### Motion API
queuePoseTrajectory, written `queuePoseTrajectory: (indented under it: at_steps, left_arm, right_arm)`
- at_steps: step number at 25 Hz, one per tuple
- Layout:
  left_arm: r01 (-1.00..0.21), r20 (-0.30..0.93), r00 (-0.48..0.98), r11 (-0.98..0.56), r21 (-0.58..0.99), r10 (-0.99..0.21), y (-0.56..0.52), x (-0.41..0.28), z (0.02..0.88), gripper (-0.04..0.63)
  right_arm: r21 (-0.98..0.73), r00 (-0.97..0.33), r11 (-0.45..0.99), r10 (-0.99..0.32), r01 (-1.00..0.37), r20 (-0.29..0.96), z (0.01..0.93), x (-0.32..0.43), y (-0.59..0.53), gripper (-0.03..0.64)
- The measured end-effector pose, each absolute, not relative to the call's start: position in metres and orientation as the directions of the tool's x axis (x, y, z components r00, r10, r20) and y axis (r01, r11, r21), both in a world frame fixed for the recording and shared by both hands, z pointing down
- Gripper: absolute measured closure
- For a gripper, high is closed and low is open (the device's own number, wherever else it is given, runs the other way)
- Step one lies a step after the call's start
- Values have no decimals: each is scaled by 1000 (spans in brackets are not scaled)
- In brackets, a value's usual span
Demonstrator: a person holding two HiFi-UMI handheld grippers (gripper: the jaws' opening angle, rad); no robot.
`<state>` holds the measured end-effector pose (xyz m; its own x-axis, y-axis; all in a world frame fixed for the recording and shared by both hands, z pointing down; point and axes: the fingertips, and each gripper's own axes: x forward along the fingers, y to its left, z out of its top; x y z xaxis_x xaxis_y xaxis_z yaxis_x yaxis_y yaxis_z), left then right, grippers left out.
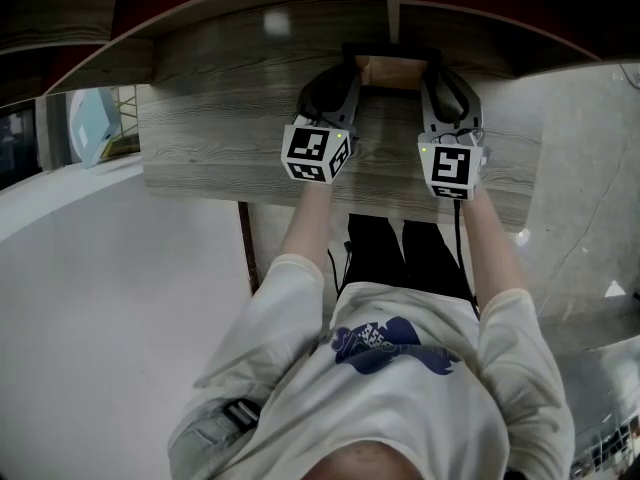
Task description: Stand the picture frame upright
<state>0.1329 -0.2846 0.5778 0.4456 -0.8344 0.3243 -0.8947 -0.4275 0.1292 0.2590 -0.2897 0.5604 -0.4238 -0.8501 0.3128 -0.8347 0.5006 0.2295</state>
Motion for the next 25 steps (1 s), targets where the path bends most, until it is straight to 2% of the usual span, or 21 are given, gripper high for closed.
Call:
queuePoseTrajectory:
  at_steps: [25]
  left_arm:
    - [-890, 315, 455, -440, 121, -833, -293, 131, 579, 517]
  right_arm:
    - [238, -390, 462, -873, -854, 293, 557, 260, -292, 540]
